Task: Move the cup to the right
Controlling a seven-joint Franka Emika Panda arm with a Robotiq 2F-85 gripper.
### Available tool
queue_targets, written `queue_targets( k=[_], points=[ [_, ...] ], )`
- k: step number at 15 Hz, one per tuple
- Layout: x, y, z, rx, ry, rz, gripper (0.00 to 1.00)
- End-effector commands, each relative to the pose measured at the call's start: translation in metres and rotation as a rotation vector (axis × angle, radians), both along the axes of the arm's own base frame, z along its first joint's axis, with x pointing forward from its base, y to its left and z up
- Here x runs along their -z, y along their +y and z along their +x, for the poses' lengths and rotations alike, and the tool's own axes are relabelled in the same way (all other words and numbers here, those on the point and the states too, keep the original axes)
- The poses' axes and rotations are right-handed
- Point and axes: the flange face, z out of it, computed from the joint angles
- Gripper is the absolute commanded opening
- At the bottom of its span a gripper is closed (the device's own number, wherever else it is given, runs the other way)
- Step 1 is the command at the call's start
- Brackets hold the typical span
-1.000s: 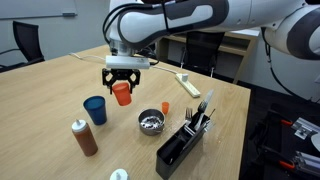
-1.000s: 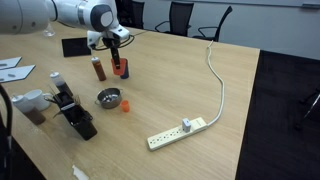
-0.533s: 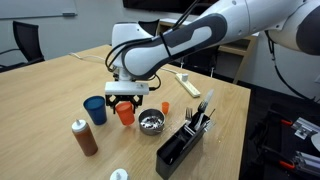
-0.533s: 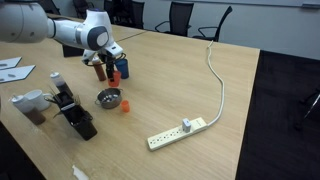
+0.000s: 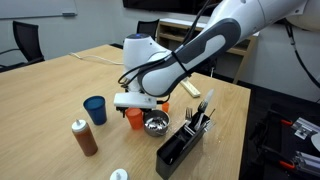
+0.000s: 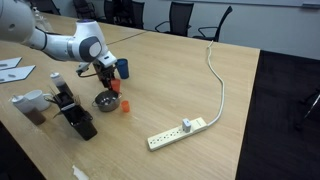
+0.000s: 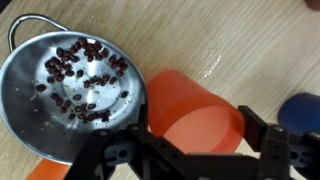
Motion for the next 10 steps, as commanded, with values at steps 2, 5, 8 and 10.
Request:
queue_targets(
  k=[2, 5, 8, 10],
  points=[
    [-0.009, -0.021, -0.043, 0.013, -0.048, -0.089, 1.0],
    [-0.016, -0.028, -0.072, -0.048, -0.096, -0.119, 1.0],
    [-0.031, -0.037, -0.107, -0.167, -0.155, -0.167, 1.0],
    [-0.043, -0.047, -0.134, -0.241, -0.187, -0.191, 1.0]
  ],
)
